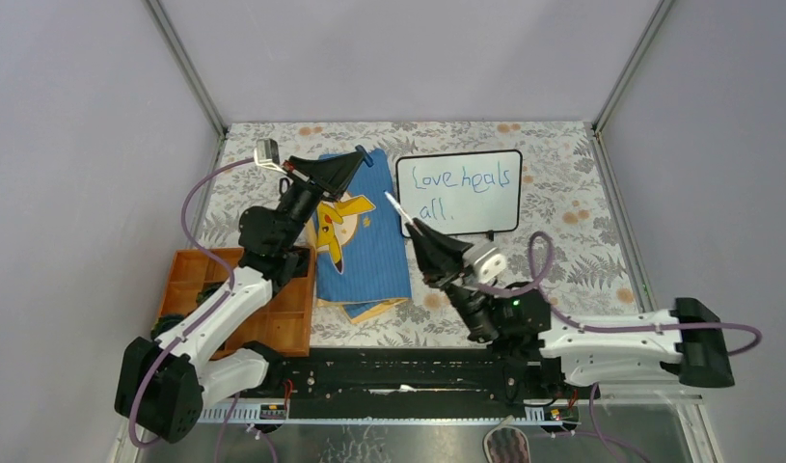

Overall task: Write a sentence on the whiteboard
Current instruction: Close the whiteboard marker at the center of the board.

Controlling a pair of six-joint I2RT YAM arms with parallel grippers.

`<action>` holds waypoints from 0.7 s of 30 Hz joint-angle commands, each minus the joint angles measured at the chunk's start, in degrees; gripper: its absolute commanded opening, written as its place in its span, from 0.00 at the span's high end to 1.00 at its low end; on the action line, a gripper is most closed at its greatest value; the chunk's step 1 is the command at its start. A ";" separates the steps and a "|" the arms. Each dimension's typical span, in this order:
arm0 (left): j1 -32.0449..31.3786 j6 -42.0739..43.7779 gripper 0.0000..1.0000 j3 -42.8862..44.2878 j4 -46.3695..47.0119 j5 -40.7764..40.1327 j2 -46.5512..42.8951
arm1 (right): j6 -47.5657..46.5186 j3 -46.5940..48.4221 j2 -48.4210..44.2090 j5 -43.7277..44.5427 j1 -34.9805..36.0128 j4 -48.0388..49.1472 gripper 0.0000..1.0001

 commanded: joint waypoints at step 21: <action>2.89 -8.42 1.00 -5.17 13.20 7.41 -6.38 | -0.39 4.27 7.66 -0.32 3.59 14.28 1.00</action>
